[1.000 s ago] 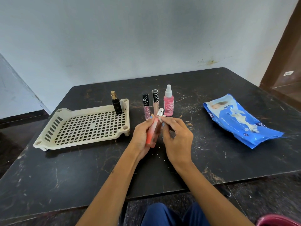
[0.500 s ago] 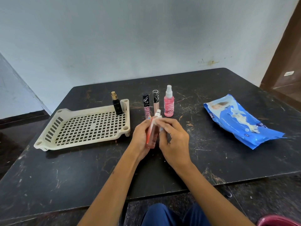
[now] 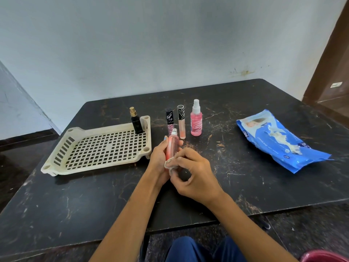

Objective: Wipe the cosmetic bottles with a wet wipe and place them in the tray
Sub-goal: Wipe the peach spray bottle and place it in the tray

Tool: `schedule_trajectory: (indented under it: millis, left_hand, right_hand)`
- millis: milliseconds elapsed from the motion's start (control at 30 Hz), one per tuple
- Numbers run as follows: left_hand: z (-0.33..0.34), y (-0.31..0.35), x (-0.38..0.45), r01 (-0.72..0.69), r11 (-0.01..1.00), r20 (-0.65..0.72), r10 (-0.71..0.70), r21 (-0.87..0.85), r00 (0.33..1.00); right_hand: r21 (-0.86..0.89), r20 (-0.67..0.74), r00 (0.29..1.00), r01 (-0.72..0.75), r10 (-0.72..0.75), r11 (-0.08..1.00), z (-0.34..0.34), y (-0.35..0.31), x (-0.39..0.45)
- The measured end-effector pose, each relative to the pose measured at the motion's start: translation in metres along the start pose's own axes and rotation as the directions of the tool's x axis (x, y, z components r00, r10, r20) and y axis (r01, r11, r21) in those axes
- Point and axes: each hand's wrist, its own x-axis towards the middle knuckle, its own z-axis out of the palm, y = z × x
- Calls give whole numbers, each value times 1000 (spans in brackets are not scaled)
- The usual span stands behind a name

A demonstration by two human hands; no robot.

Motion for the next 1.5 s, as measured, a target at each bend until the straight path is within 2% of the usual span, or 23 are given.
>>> schedule_trajectory:
  millis: [133, 300, 700, 833, 933, 1067, 1167, 1267, 1400, 1500]
  left_hand:
    - [0, 1, -1, -11, 1000, -7, 11, -4, 1000]
    - [1, 0, 1, -16, 1000, -33, 16, -6, 999]
    - [4, 2, -2, -6, 998, -44, 3, -59, 999]
    - [3, 1, -2, -56, 998, -32, 55, -22, 998]
    - [1, -2, 0, -81, 996, 3, 81, 33, 997]
    - [9, 1, -11, -177, 974, 27, 175, 142, 984]
    - [14, 7, -31, -270, 931, 30, 271, 246, 962]
    - [7, 20, -50, -384, 852, 46, 395, 355, 918]
    - [-10, 59, -59, -554, 683, 11, 625, 477, 781]
    - [-30, 86, -46, -537, 581, -66, 714, 611, 697]
  right_hand:
    - [-66, 29, 999, 17, -15, 998, 1, 1, 1]
    - [-121, 0, 1000, 15, -15, 993, 4, 2, 0]
    - [-173, -5, 999, 40, -42, 984, 4, 2, 0]
    - [-233, -48, 998, 26, -38, 972, 3, -1, -1]
    - [-223, -107, 994, -39, 15, 974, 0, -1, 0]
    - [-170, -281, 954, -156, 104, 973, -5, -1, 2]
    - [-189, -358, 923, -221, 142, 957, -10, 0, 4]
    - [-207, -360, 915, -266, 179, 941, -10, 1, 4]
    - [-151, -309, 910, -333, 275, 931, -8, 2, 3]
    - [-55, -271, 885, -407, 379, 912, -6, 3, 4]
